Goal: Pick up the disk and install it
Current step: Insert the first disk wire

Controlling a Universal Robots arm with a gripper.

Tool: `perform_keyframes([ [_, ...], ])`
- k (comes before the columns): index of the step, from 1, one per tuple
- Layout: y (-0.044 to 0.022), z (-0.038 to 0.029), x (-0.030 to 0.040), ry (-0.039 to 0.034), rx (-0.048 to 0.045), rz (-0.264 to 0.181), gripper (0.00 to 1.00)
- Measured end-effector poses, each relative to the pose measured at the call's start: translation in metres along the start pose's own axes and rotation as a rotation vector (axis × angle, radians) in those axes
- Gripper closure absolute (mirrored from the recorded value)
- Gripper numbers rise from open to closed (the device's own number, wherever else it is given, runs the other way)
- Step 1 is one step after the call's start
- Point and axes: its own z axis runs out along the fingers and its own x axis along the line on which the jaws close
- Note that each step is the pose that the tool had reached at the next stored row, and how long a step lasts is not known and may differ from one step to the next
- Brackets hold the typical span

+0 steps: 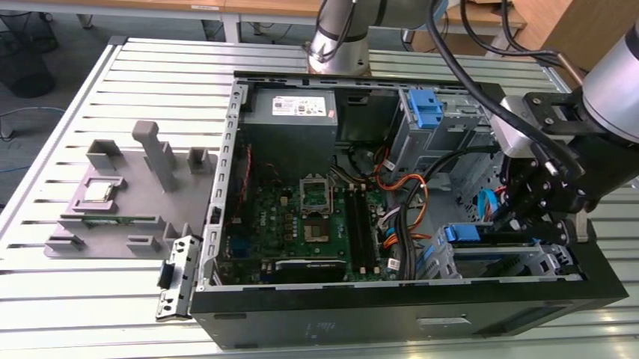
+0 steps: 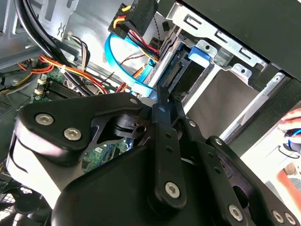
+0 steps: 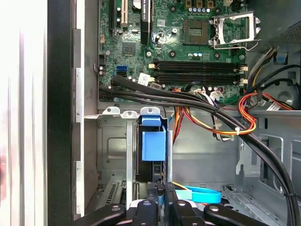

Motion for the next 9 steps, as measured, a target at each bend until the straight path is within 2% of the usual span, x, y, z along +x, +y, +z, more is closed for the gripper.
perform_keyframes([
  [1, 0.0, 0.0, 0.0001, -0.0076, -0.0001, 0.0, 0.8],
  [3, 0.0, 0.0, 0.0003, -0.0272, -0.0002, 0.0, 0.8],
  [4, 0.0, 0.0, 0.0004, -0.0317, -0.0003, 0.0, 0.8],
  [9, 0.0, -0.0001, 0.0025, -0.0333, -0.0004, 0.0, 0.8],
])
